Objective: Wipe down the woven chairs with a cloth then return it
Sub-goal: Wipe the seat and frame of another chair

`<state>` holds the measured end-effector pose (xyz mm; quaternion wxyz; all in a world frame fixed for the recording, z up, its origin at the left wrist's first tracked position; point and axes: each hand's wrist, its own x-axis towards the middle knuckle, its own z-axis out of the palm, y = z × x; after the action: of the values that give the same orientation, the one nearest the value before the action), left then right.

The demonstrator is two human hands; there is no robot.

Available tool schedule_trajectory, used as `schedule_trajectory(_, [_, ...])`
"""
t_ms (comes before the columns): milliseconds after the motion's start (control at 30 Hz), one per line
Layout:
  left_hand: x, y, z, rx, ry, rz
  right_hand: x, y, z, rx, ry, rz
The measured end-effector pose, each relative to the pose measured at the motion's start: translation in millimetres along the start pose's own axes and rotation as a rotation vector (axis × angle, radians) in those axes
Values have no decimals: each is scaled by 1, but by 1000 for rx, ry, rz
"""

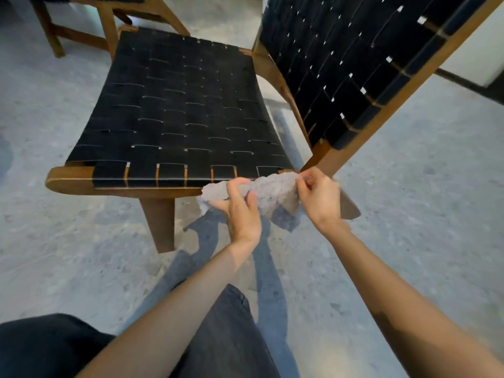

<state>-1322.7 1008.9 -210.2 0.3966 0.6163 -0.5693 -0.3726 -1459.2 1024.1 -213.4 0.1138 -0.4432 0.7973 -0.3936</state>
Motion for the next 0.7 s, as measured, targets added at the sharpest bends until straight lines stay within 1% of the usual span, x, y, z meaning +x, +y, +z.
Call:
schedule_trajectory(133, [15,0,-31,35,91,0,-6,-12,7,57,-75,-51])
schedule_trajectory(200, [20,1,-51,43,152,-47,-12,-23,15,70,-130,-87])
schedule_trajectory(300, [27,-2,-87,156,236,-133,-26,-43,26,101,-179,-182])
schedule_trajectory(333, [33,-4,-99,200,238,-144,-32,-50,30,116,-202,-204])
schedule_trajectory(400, [44,-8,-129,292,190,-162,-43,-62,41,154,-275,-215])
schedule_trajectory(500, [59,-13,-173,348,124,-222,-57,-76,67,291,-393,-182])
schedule_trajectory(567, [62,-20,-191,341,92,-198,-69,-86,83,437,-349,-109])
schedule_trajectory(633, [63,-28,-198,334,66,-172,-78,-98,98,591,-275,25])
schedule_trajectory(700, [67,-37,-199,302,72,-177,-85,-109,113,715,-209,162])
